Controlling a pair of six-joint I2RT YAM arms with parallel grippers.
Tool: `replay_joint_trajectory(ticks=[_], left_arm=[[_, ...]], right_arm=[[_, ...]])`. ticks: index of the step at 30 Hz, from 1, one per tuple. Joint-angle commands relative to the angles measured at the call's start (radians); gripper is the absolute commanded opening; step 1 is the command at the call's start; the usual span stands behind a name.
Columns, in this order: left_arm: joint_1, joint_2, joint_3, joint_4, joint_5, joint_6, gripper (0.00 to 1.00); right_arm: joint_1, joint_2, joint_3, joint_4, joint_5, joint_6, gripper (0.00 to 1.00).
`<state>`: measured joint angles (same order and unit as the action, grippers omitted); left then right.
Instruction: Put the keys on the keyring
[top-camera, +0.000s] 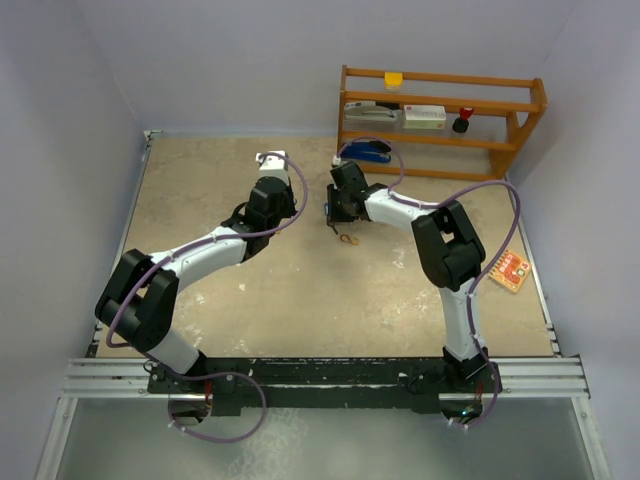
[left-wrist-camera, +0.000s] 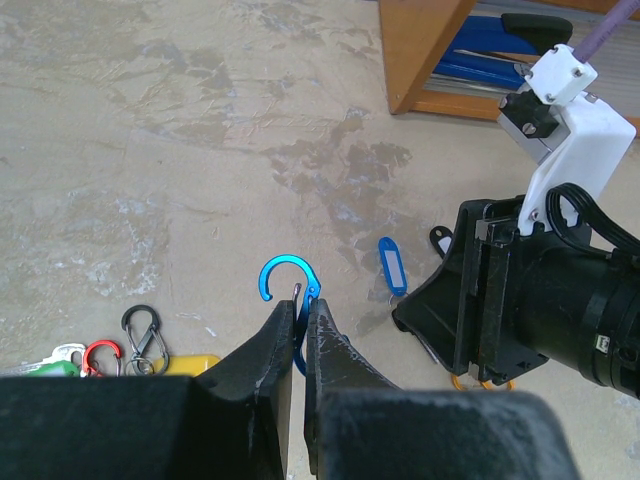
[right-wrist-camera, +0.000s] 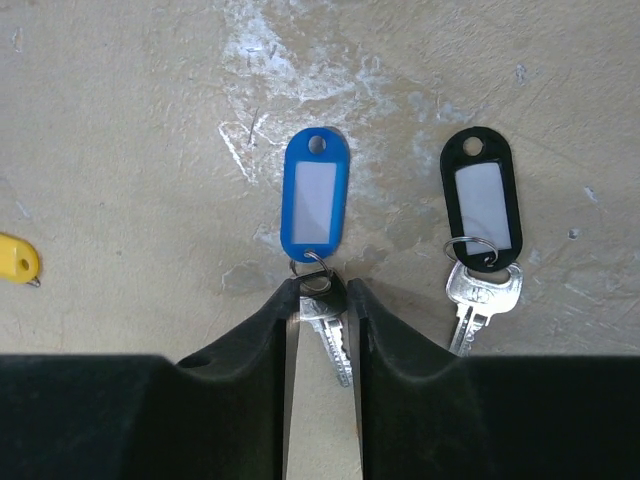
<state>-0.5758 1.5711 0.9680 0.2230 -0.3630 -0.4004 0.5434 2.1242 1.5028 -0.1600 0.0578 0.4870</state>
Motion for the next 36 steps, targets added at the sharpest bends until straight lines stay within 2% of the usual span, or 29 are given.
replay_joint_trajectory(ticks=[1, 24, 26, 30, 36], left_arm=[[0.008, -0.01, 0.009, 0.036, -0.008, 0.009, 0.0], [0.009, -0.005, 0.012, 0.033, -0.013, 0.013, 0.0], [0.008, -0.002, 0.012, 0.035, -0.012, 0.011, 0.0], [0.008, 0.0, 0.015, 0.035, -0.008, 0.01, 0.0], [0.008, -0.002, 0.015, 0.032, -0.011, 0.011, 0.0]], right_arm=[[-0.002, -0.01, -0.004, -0.046, 0.005, -0.021, 0.31], [-0.002, 0.083, 0.067, -0.037, 0.018, -0.052, 0.28], [-0.002, 0.08, 0.062, -0.035, 0.015, -0.056, 0.23], [-0.002, 0.078, 0.058, -0.037, 0.014, -0.053, 0.0], [0.0, -0.017, -0.038, 0.08, 0.049, -0.061, 0.0]])
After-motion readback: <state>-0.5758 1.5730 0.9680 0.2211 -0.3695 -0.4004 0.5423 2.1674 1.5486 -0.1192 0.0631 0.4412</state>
